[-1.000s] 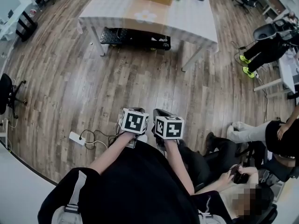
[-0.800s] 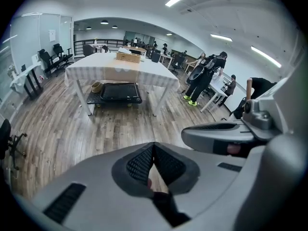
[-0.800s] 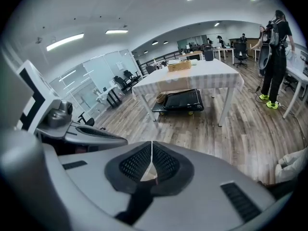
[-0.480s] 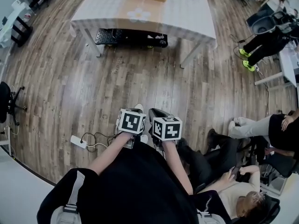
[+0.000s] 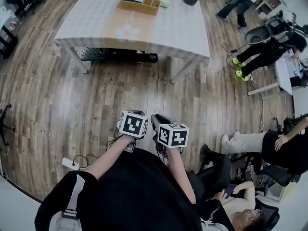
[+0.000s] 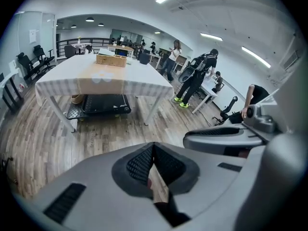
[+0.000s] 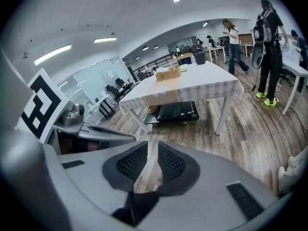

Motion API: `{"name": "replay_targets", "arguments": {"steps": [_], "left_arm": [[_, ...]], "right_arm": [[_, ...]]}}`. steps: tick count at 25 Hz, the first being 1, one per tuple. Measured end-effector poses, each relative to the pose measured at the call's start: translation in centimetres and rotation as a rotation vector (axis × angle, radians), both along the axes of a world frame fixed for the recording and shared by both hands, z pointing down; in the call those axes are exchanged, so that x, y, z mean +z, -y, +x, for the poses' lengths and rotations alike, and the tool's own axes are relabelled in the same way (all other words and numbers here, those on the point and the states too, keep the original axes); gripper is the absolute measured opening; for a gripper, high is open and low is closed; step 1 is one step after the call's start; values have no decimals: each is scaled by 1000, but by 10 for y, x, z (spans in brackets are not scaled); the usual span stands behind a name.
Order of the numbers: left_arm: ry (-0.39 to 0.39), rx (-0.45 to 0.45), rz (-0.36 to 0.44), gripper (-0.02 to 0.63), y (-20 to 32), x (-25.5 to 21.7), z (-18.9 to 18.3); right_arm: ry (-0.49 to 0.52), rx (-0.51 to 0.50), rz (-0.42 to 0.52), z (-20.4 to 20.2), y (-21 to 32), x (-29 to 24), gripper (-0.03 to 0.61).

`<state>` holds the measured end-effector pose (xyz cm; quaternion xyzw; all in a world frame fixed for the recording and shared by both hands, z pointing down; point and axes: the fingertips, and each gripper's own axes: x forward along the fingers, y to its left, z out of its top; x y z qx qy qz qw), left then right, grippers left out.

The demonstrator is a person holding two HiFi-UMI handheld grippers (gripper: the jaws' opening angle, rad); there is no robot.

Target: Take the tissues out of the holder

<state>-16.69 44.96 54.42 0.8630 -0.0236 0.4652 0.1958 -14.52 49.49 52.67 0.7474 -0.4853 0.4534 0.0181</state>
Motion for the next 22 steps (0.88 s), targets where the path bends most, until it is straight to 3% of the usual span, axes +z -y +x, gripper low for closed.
{"name": "replay_targets", "arguments": {"steps": [8, 17, 22], "left_arm": [[-18, -30, 7, 9, 77, 7, 51], [8, -51, -24, 9, 115, 16, 94], [24, -77, -16, 8, 136, 17, 133]], "right_arm": [[-46, 8, 10, 60, 70, -6, 65], [-11, -23, 11, 100, 111, 2, 86], [-11, -92, 15, 139, 137, 9, 114]]}}
